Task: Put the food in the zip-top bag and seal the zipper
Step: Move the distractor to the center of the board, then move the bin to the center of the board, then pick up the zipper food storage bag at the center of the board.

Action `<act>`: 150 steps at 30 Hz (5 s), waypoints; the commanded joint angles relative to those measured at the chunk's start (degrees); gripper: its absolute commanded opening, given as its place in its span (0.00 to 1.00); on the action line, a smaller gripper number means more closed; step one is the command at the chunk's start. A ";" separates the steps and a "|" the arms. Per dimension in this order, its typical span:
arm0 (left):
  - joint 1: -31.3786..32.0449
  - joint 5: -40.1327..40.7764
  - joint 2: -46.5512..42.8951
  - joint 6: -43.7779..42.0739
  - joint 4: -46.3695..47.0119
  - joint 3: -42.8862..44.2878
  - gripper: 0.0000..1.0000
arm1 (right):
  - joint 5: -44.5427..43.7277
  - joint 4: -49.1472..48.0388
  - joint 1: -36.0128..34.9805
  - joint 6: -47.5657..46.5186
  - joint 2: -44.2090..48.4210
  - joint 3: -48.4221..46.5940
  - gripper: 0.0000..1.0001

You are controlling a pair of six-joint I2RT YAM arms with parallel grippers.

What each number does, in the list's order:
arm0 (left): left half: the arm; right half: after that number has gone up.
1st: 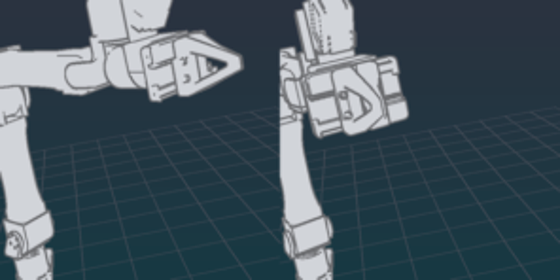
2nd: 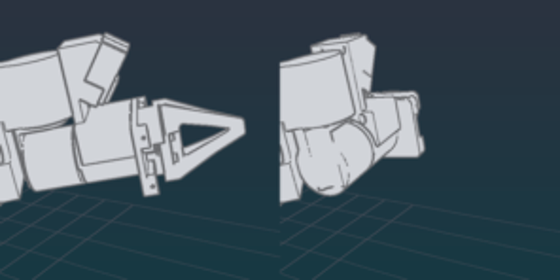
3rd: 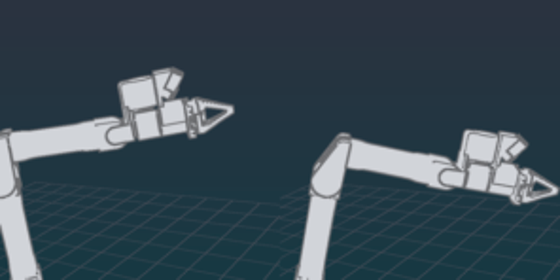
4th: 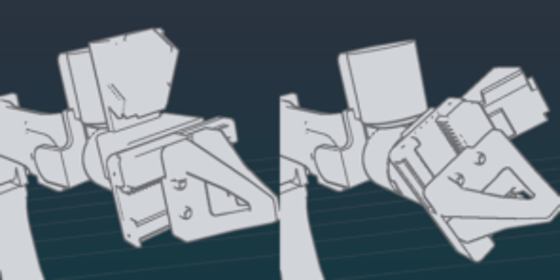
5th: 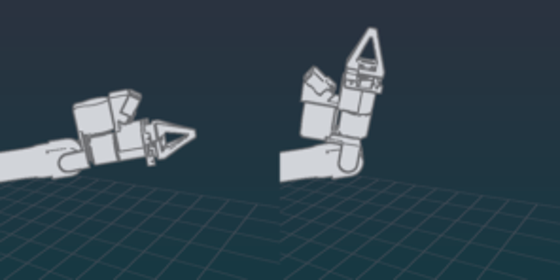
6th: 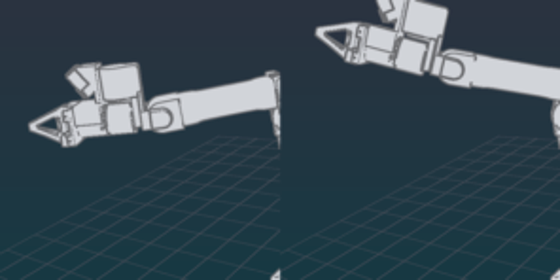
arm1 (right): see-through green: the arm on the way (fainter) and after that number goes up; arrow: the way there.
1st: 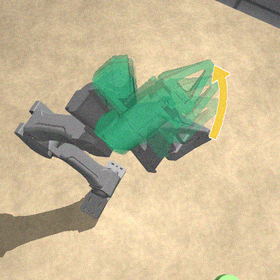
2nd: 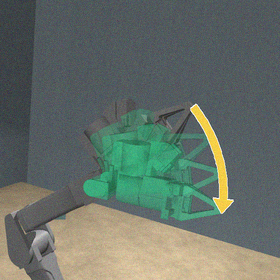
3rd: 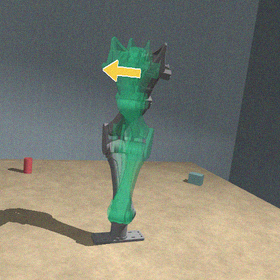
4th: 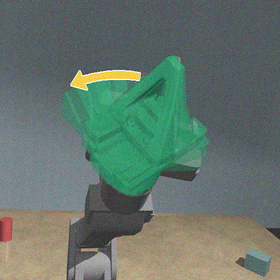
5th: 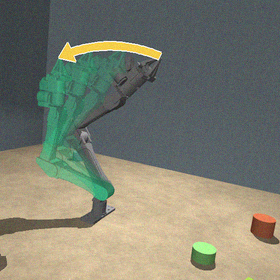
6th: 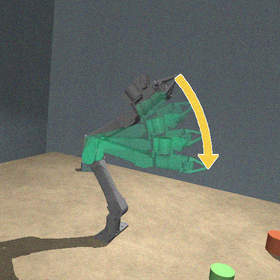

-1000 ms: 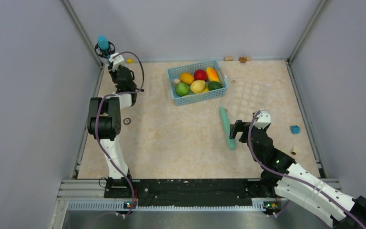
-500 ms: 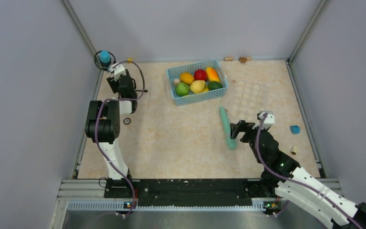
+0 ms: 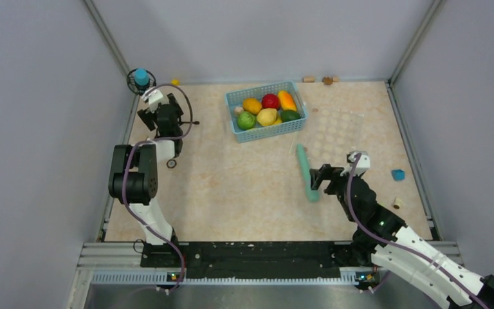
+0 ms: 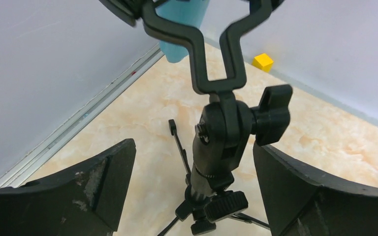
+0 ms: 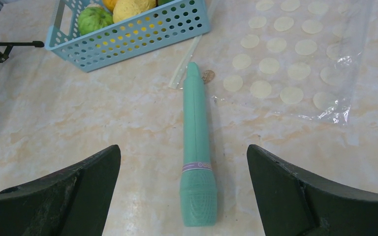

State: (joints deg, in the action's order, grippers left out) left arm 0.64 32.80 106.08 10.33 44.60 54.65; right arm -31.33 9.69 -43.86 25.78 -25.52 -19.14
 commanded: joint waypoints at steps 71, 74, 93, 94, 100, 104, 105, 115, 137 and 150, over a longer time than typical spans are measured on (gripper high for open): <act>21.62 -8.11 -3.30 32.22 -54.76 13.71 0.03 | -3.78 4.54 -0.27 4.21 -7.00 -4.24 0.99; 22.95 -5.95 -9.54 33.80 -55.21 6.69 0.03 | -3.67 4.57 -0.31 4.22 -7.06 -4.33 0.99; 34.36 -2.86 -39.19 44.05 -73.10 -19.53 0.00 | -3.05 4.33 -0.27 4.68 -6.96 -4.20 0.99; 34.59 -4.24 -40.48 42.96 -71.33 -21.52 0.00 | -3.08 4.03 -0.27 4.77 -7.02 -4.04 0.99; 35.03 -7.13 -46.21 39.47 -68.37 -26.13 0.02 | -2.06 3.71 -0.27 4.70 -7.72 -4.14 0.99; 35.14 -7.49 -48.85 37.82 -70.81 -25.55 0.04 | -1.36 3.42 -0.29 4.48 -7.94 -4.18 0.99; 35.19 -7.36 -49.36 37.42 -71.59 -24.96 0.04 | -1.36 3.33 -0.27 4.41 -7.91 -4.15 0.99; 35.39 -2.75 -53.38 33.14 -82.12 -17.83 0.69 | -0.93 3.49 -0.27 4.10 -7.99 -4.27 0.99; 35.22 -4.85 -54.91 21.55 -45.48 -19.96 0.97 | 8.46 6.25 15.95 -2.96 -57.98 -43.14 0.99; 33.89 -1.54 -52.10 19.41 -34.61 -27.57 0.97 | 11.76 14.84 22.20 -2.95 -96.52 -77.22 0.92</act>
State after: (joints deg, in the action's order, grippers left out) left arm 35.38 28.51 52.34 30.85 4.36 27.59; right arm -22.09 20.93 -23.57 22.52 -118.10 -89.71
